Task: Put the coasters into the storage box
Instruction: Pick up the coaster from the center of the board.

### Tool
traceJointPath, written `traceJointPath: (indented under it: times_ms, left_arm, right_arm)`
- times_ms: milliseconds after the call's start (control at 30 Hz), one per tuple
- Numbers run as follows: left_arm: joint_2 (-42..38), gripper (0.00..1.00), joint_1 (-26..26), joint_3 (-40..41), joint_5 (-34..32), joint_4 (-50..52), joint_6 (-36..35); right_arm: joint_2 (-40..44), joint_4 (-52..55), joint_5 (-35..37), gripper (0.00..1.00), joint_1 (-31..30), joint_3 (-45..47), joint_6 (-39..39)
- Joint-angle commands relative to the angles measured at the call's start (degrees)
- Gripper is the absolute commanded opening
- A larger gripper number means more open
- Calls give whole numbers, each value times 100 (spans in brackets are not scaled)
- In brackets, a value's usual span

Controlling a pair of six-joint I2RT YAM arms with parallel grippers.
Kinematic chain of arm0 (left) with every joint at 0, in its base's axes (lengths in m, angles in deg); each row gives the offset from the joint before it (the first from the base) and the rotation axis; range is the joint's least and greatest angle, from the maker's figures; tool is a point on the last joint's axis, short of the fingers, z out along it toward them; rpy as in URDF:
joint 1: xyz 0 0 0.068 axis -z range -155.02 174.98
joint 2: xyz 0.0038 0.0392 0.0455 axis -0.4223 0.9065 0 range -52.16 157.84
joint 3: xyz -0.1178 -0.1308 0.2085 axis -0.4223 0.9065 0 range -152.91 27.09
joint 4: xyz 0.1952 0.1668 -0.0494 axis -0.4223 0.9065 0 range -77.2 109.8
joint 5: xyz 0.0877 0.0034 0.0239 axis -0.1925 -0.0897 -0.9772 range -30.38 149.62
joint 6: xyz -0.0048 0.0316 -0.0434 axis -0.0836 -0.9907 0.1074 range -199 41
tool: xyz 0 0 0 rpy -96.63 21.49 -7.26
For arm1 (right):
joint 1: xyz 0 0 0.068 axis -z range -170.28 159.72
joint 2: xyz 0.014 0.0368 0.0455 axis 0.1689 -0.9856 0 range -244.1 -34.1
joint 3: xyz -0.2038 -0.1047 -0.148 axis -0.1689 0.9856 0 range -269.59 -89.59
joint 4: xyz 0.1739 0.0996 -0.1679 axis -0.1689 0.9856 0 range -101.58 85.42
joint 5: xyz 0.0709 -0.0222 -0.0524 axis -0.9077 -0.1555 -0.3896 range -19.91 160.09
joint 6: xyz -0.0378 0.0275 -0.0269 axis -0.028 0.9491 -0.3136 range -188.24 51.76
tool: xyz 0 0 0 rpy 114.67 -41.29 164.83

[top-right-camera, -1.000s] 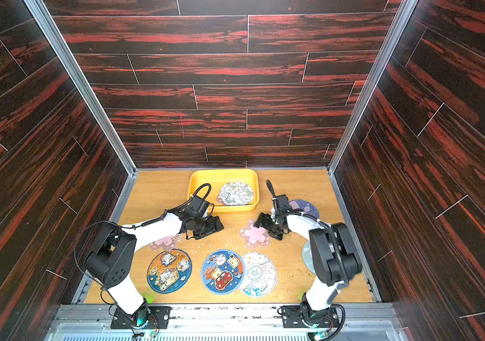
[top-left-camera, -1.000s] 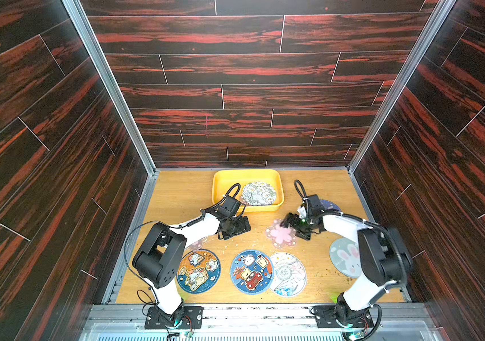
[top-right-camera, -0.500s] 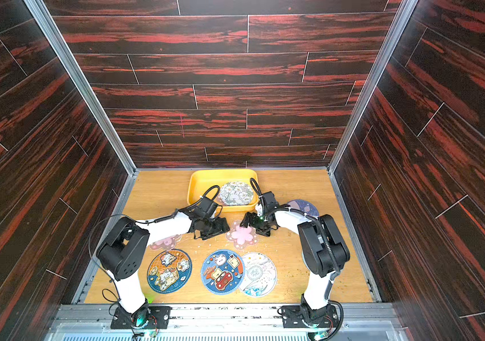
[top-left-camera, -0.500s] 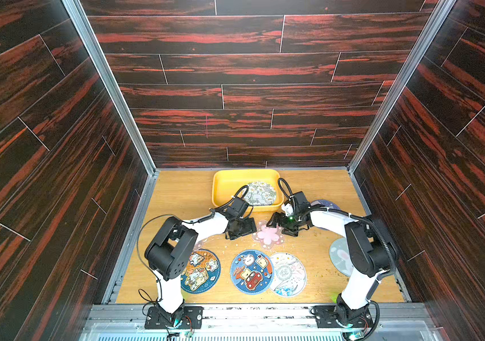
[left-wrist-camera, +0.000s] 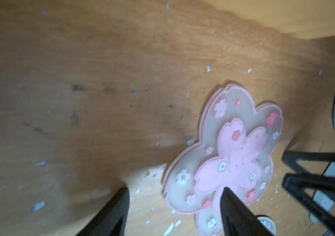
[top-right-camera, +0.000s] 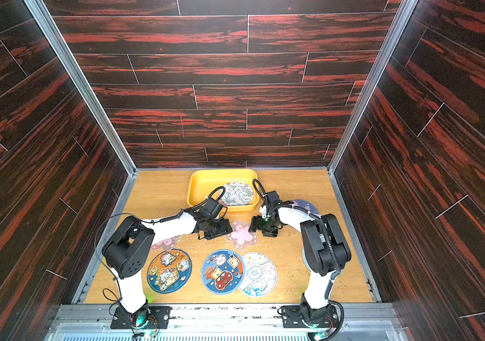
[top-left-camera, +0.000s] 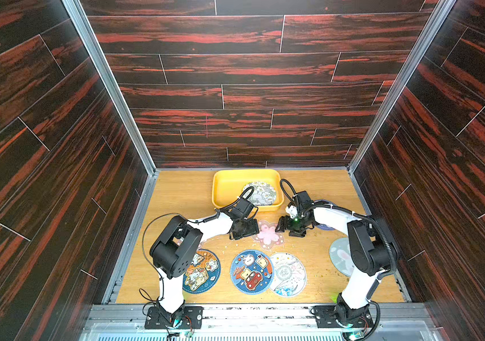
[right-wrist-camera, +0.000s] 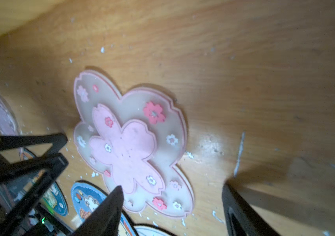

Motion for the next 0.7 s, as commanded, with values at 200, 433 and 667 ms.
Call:
traceJointPath:
  times_ms: [200,433,667]
  left_arm:
    - [289,67,143,-274,58,253,-1]
    - [366,64,222,-271,109,254,28]
    - [403,60,253,-253,164,175,95]
  right_arm:
    - [-239,152,-141,75,-238,45,-167]
    - [-389,22,-252,74,-352,82,-109]
    - [-487,-113,-378,74,-441,96,-8]
